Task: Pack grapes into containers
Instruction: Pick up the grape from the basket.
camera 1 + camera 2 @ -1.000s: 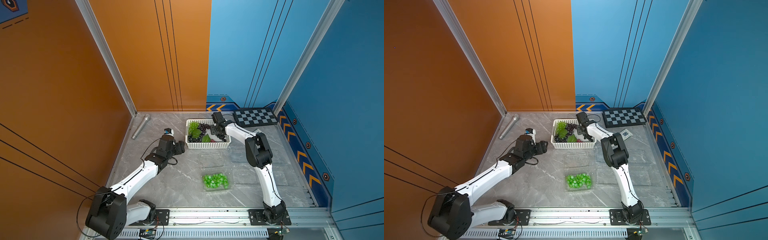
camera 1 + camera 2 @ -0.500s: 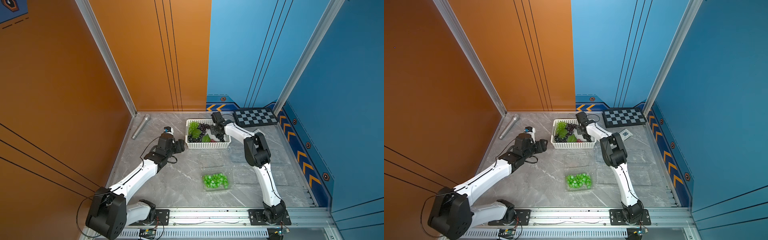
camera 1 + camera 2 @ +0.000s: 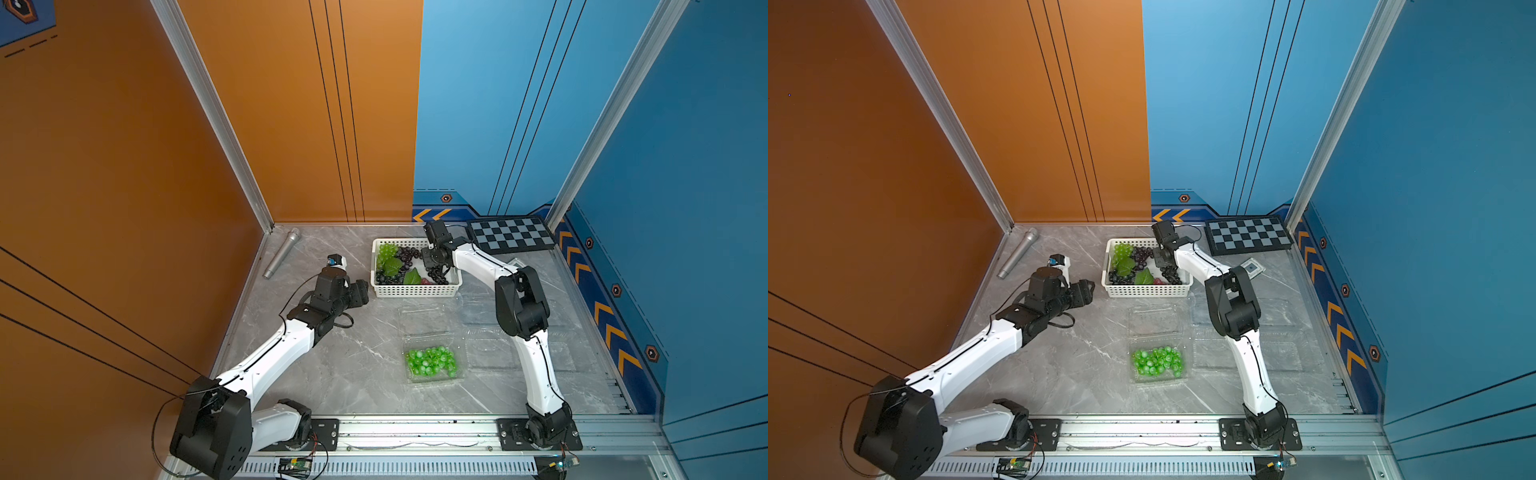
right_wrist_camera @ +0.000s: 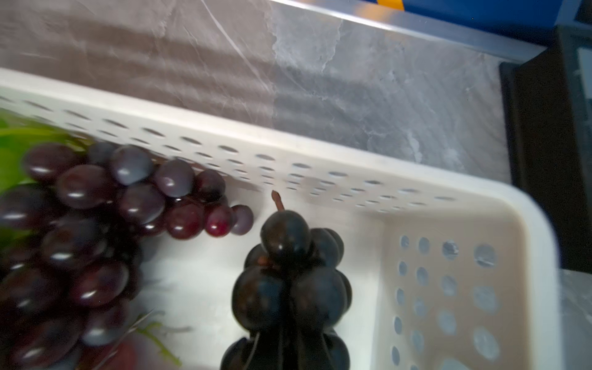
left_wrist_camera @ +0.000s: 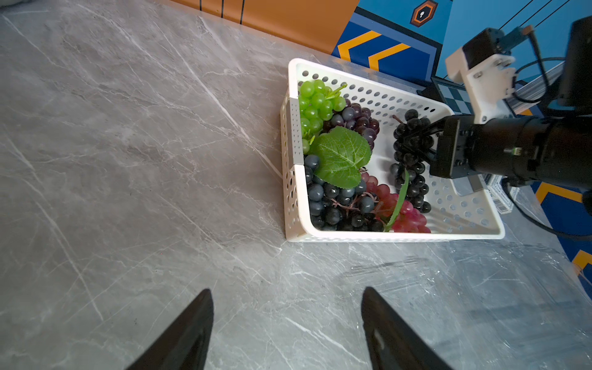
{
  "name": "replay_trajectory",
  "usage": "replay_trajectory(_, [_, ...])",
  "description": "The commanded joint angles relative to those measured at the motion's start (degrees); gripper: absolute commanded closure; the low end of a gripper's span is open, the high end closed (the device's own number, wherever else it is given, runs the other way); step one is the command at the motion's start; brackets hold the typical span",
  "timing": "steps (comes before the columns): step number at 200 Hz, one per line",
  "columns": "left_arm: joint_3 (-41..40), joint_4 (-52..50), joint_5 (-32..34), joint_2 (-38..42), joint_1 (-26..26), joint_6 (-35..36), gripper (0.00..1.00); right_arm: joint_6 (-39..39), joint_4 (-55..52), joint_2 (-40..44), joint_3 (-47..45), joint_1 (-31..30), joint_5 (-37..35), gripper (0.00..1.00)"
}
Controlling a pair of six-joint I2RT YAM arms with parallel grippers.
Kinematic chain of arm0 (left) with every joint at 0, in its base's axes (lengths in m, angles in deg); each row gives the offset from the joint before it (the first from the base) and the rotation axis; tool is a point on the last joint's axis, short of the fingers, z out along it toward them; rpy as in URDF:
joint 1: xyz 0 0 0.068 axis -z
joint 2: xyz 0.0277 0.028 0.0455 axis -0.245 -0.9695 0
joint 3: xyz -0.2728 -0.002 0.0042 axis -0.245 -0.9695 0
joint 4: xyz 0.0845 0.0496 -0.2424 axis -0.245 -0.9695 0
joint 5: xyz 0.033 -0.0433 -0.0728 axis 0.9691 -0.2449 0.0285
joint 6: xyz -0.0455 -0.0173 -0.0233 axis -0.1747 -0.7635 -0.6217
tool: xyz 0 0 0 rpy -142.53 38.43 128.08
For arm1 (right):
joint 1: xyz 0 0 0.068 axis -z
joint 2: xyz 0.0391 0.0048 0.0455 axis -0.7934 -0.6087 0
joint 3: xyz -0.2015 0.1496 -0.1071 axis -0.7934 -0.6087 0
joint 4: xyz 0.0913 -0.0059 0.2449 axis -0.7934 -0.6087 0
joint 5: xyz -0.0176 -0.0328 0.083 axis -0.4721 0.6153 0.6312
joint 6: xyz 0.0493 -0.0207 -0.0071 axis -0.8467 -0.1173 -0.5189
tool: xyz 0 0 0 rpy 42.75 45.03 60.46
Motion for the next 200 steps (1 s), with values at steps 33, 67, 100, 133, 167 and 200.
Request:
replay_trajectory(33, [2.38, -2.54, 0.20, 2.56, -0.36, 1.89, 0.26, 2.82, 0.66, 13.19, -3.64, -2.40, -1.05, 1.00])
replay_trajectory(67, [2.26, -2.54, 0.42, 3.44, -0.20, 1.62, 0.26, 3.13, 1.38, 17.73, -7.30, -3.15, 0.33, 1.00])
replay_trajectory(100, [2.23, -2.60, 0.38, 3.87, -0.10, 1.52, 0.26, 3.83, 1.65, 21.41, -9.83, -3.93, 0.25, 1.00])
replay_trajectory(133, [2.11, -2.86, 0.29, 4.43, 0.09, 1.38, 0.26, 3.98, 1.83, 26.14, -12.84, -5.05, 0.53, 1.00])
replay_trajectory(167, [1.57, -3.50, 0.20, 5.72, 0.32, 0.92, 0.26, 4.03, 1.83, 33.30, -17.98, -6.88, -0.11, 1.00])
replay_trajectory(200, [0.85, -4.38, 0.20, 7.13, 1.16, 0.27, 0.26, 1.27, 1.83, 42.94, -26.02, -9.65, -0.82, 1.00])
